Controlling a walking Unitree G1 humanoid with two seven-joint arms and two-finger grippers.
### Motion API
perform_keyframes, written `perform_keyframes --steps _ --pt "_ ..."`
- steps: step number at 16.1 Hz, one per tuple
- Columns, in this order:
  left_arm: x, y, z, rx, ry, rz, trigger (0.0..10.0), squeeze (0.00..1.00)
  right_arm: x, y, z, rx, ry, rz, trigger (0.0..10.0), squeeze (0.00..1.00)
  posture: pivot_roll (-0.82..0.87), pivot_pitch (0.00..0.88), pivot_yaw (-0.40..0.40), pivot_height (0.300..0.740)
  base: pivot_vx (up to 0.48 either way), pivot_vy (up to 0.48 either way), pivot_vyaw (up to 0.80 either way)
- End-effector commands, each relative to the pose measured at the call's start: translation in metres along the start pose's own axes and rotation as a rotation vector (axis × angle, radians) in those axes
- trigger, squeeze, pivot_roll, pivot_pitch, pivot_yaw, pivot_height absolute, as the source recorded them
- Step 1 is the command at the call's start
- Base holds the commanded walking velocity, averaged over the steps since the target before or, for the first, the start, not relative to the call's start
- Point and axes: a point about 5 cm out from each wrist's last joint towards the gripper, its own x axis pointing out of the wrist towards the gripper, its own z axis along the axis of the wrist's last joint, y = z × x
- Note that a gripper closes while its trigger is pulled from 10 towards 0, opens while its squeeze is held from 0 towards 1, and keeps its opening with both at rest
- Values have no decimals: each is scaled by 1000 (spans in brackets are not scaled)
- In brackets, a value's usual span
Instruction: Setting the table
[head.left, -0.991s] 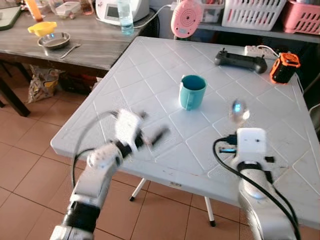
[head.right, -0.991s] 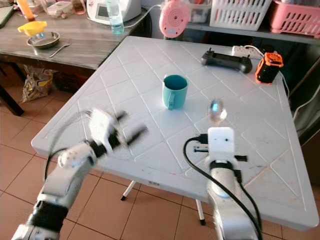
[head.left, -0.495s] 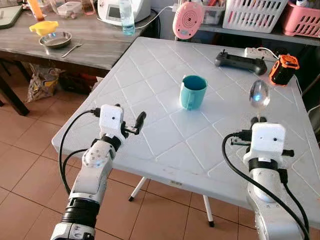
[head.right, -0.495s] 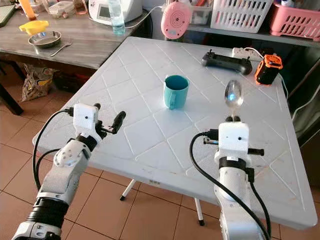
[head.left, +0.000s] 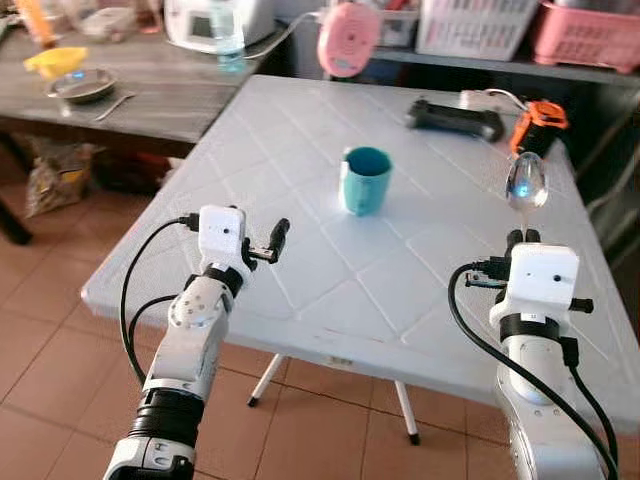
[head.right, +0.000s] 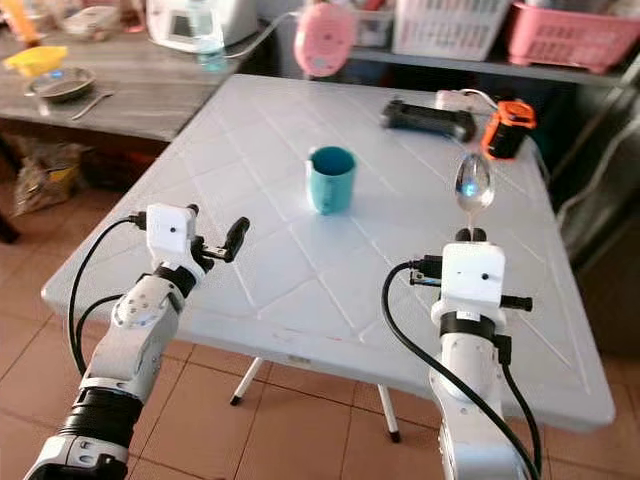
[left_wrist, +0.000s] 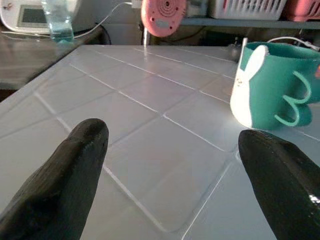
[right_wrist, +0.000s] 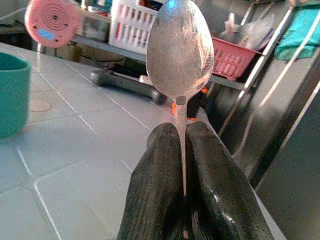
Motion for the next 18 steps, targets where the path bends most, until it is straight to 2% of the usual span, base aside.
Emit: perform_keyframes --steps 1,3,12,14,18 --pt "3 4 3 -6 1 17 10000 0 -1 -4 4 4 -21 -28 10000 0 97 59 -3 740 0 0 -738" --pt "4 5 3 -11 2 22 10000 0 -1 -4 4 5 -23 -30 10000 0 96 61 -4 740 0 0 -700" --pt "5 4 1 -1 14 7 10000 0 -1 -2 6 6 -38 -33 10000 0 96 64 -2 740 0 0 0" --pt "6 5 1 0 18 3 10000 0 -1 -2 5 12 -29 -36 10000 0 98 66 -1 740 0 0 -553" --pt "6 5 1 3 21 -5 10000 0 -2 -2 3 12 -23 -38 10000 0 99 65 6 740 0 264 -756"
